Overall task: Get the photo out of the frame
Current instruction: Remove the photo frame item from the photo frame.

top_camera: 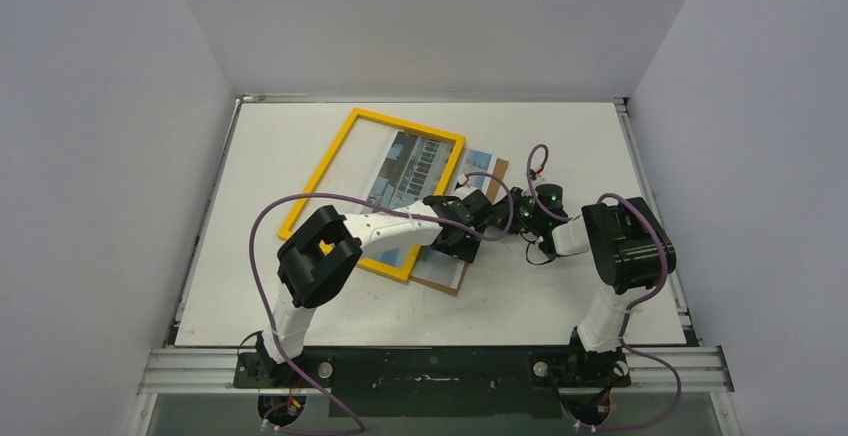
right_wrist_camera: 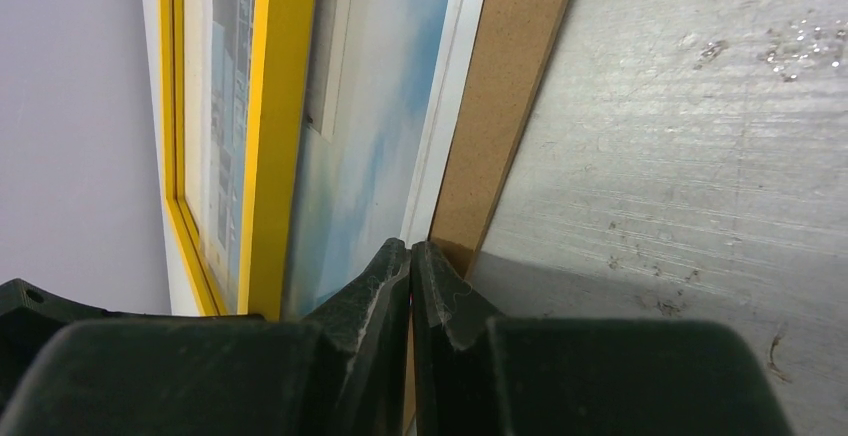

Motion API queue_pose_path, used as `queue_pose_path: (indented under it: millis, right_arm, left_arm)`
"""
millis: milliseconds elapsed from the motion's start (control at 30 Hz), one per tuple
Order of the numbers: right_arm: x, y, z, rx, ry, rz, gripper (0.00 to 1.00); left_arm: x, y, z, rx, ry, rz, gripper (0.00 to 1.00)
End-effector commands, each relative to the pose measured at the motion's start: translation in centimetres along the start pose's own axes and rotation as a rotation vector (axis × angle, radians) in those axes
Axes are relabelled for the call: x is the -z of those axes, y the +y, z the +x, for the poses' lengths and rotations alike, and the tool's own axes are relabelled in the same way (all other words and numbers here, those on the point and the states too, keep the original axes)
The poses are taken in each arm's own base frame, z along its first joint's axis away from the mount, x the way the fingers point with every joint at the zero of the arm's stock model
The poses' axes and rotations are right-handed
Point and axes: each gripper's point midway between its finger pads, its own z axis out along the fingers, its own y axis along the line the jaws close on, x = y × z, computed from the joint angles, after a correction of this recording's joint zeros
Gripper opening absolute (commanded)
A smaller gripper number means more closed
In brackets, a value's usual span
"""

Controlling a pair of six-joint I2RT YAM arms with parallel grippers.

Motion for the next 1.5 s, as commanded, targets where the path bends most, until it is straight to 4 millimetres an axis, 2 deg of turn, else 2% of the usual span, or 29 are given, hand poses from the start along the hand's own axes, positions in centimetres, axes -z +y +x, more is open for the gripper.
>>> queue_pose_path:
  millis: [0,767,1233,1467]
  right_arm:
    - [0.7,-4.9,0.7,-0.005,-0.001,0.201,0.05]
    - [0.7,-4.9,0.7,-0.003,-0.001,0.200,0.05]
    - [0.8,-4.7,0.6,0.000,-0.004,0.192,0.05]
    - [0.9,-4.3,0.6,0.006,-0.008,0.178,0.05]
  left_arm:
    - [0.3,3.1,0.2,-0.016,0.003,-0.119,0.93]
    - [0.7,7.7,-0.3,0.041,-0.002,-0.191,0.93]
    - [1.5,9.3,-1.4,0.063,-0.023,-0.211,0.92]
    - [2.0,9.6,-2.0,0.079,-0.046,-0.175,0.93]
